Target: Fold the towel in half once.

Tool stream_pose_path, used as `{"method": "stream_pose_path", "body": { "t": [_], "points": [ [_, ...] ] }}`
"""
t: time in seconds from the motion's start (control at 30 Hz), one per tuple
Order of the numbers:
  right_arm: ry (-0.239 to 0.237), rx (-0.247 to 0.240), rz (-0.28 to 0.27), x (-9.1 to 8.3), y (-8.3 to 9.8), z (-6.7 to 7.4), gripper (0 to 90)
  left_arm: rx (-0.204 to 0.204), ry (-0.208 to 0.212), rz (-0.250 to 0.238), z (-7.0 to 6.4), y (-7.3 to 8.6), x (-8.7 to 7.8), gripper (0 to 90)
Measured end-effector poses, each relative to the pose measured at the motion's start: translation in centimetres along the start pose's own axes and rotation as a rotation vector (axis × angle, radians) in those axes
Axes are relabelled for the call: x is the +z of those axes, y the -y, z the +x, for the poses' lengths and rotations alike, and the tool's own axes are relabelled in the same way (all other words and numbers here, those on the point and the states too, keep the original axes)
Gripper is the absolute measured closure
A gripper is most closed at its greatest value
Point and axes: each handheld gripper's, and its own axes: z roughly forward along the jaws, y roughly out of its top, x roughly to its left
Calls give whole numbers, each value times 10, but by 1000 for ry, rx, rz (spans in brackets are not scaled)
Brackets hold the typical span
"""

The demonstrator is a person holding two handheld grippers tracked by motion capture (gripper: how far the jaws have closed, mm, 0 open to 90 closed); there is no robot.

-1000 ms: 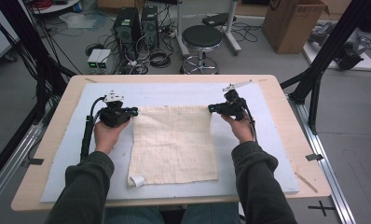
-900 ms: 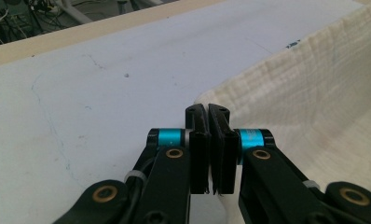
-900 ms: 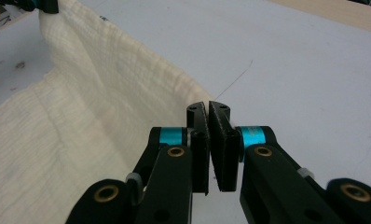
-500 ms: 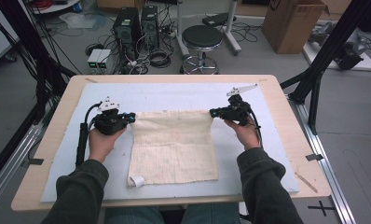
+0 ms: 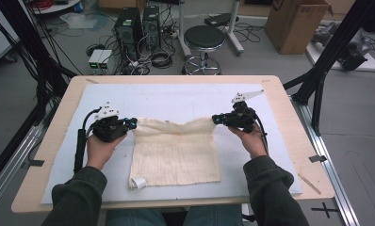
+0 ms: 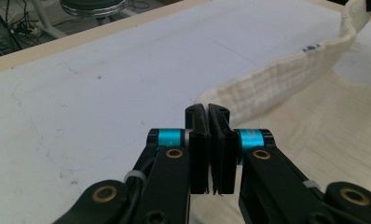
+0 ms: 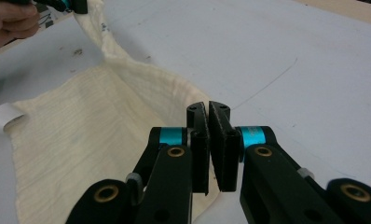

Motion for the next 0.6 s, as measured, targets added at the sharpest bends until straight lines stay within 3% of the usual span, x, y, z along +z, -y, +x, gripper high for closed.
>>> {"method": "stream_pose_path", "body": {
  "t": [0.3, 0.6],
  "points": [
    [-21, -34, 8, -5, 1, 15, 869, 10, 16, -2, -8, 10, -12, 865],
    [-28, -37, 9, -8, 14, 22, 869, 17, 33, -5, -16, 21, -22, 863]
  ]
}}
